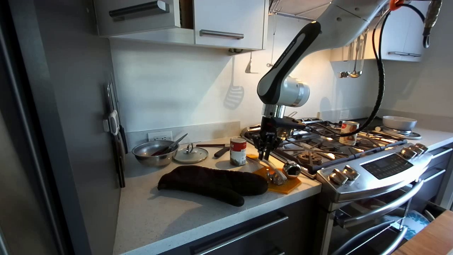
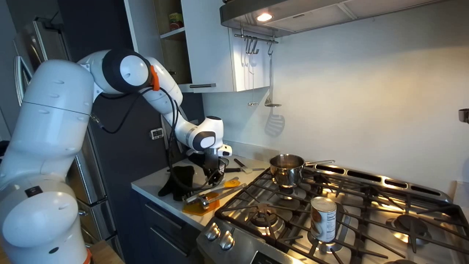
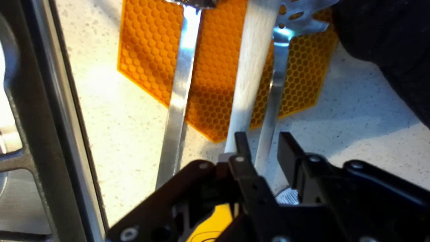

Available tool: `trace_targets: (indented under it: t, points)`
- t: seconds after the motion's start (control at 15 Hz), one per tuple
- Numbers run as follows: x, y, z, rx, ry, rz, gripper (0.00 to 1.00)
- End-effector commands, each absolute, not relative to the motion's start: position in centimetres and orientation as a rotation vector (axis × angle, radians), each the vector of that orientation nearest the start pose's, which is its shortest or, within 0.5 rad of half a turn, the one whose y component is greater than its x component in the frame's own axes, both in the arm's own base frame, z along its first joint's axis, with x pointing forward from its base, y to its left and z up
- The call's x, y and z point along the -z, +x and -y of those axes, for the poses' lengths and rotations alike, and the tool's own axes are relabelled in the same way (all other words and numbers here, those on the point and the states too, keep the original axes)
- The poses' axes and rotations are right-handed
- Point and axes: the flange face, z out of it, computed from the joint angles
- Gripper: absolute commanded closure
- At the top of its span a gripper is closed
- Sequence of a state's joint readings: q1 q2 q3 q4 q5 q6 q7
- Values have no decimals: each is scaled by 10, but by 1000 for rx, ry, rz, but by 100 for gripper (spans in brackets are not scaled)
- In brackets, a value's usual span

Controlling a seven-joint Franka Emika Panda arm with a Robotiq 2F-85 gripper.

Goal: Move the wooden spoon to the left

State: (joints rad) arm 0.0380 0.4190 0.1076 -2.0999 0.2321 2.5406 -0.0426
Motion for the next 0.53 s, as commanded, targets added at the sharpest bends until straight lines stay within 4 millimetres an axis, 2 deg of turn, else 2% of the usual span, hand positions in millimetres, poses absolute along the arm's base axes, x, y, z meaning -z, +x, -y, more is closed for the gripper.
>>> trace_targets:
  t: [0.0,0.07,0.27,0.47]
  points:
    - [-203,586,-77,-14,-2954,-32,63]
    - [-201,586,-77,-18,-2957,-36,65]
    - [-198,586,-75,-25,-2966,-43,61]
    - [-198,586,-74,-27,-2969,-50,64]
